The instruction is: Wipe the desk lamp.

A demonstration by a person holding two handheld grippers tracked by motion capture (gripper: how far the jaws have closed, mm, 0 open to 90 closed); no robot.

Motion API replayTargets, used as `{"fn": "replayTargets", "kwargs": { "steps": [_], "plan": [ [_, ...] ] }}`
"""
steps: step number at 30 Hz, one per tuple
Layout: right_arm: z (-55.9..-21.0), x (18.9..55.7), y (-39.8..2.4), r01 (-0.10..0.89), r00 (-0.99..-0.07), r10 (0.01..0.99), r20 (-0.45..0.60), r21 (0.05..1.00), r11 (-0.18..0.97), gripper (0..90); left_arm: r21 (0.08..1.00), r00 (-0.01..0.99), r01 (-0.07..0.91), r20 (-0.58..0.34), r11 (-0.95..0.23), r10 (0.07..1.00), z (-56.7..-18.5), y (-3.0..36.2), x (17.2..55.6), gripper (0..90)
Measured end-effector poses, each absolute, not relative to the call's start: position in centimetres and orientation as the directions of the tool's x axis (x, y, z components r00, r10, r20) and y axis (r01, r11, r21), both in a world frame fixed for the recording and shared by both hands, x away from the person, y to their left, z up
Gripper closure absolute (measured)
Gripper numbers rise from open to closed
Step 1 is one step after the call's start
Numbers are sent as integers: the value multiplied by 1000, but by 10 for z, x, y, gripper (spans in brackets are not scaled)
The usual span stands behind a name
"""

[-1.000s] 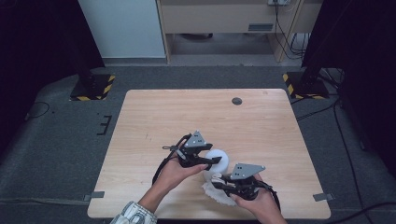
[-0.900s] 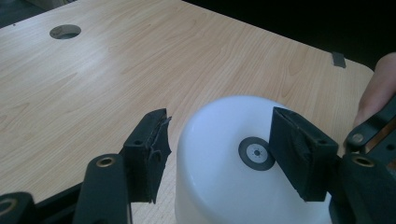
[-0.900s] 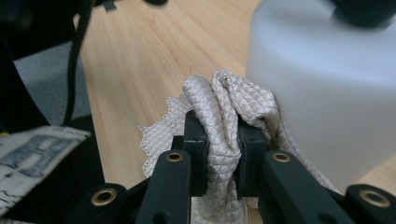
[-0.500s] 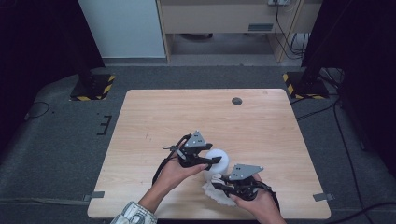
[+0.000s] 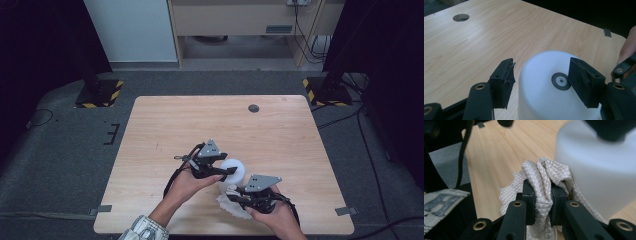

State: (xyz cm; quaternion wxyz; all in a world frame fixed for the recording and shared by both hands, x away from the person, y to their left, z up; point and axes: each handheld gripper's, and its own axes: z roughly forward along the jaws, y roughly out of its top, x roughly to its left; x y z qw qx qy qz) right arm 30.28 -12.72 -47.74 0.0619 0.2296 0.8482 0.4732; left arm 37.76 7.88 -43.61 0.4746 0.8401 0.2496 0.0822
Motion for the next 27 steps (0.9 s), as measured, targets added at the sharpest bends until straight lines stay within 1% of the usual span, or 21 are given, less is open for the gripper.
{"fn": "replayTargets", "kwargs": {
  "steps": [5,11,13,18,20,23,27],
  "plan": [
    [-490,310,-131,360,-876,467,124,813,459,786,839,856,341,-92,-424,509,-435,77,381,373],
    [-492,315,-132,367,-870,477,122,807,463,786,837,851,350,-96,-421,516,-435,76,386,367],
    [-488,314,-132,360,-871,477,118,813,457,785,836,850,355,-103,-419,516,-436,76,387,357],
    [-464,311,-139,334,-869,481,116,855,397,785,834,849,358,-104,-419,518,-436,75,388,356],
    [-460,311,-140,325,-871,480,109,859,395,785,835,849,360,-107,-417,518,-436,75,388,356],
    [-464,313,-139,329,-872,477,113,856,399,786,835,846,361,-107,-415,521,-436,75,389,356],
    [-482,316,-136,359,-869,481,120,822,442,786,835,847,361,-107,-415,521,-436,76,390,356]
  ]
}}
